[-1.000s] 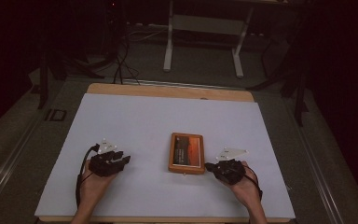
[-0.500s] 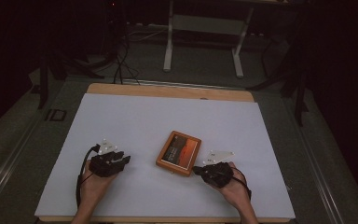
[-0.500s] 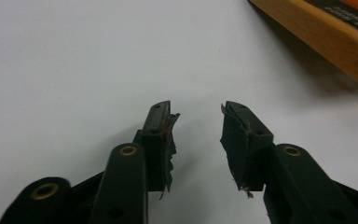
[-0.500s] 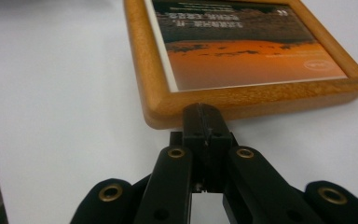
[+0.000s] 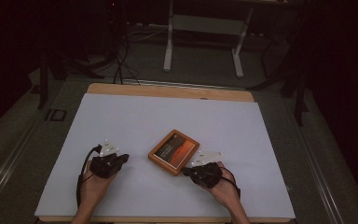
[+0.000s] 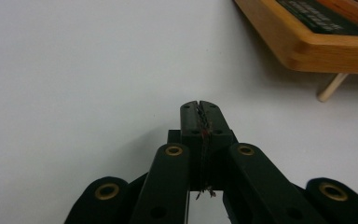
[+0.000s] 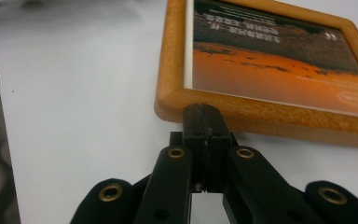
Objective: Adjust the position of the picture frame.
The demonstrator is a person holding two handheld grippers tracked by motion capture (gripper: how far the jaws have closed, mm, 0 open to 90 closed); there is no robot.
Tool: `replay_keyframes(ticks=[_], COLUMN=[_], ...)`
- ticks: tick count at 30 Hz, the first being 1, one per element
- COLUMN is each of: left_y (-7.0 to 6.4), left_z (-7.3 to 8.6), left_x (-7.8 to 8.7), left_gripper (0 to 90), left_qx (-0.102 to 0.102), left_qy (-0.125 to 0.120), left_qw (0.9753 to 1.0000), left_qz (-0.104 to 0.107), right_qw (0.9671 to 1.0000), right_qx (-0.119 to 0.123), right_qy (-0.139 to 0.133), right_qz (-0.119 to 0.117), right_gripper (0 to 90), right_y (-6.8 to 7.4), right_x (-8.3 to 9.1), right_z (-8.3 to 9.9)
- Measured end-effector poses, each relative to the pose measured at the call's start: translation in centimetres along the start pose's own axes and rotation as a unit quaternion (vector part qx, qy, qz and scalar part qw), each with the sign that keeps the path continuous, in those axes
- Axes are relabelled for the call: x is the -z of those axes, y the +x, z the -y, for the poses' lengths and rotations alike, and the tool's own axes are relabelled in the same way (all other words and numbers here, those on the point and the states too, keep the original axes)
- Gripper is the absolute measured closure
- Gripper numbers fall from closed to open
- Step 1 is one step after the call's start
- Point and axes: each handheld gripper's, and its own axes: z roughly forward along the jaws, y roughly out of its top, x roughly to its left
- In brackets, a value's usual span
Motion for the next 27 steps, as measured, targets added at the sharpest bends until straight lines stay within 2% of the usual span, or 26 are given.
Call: replay_keyframes(ticks=[7, 15, 21, 27], left_y=[-0.1, -0.8, -1.1, -1.6], left_z=[0.0, 0.0, 0.0, 0.0], left_x=[0.0, 0.0, 0.2, 0.4], left_gripper=[89.6, 89.6, 89.6, 89.7], left_qx=[-0.003, -0.025, -0.033, -0.038], left_qy=[-0.002, -0.007, -0.013, -0.016], left_qw=[1.0, 0.9995, 0.9991, 0.9985], left_qz=[0.004, 0.015, 0.022, 0.036], right_qw=[0.9998, 0.9986, 0.9978, 0.9969], right_qx=[0.017, 0.049, 0.06, 0.068], right_qy=[-0.002, 0.003, -0.003, -0.004], right_qz=[-0.012, -0.02, -0.029, -0.039], right_gripper=[90.0, 90.0, 90.0, 90.0], right_y=[0.4, 1.0, 1.3, 1.3], right_x=[-1.5, -3.9, -5.6, -6.7], right_z=[-1.3, -3.6, -5.5, -6.4])
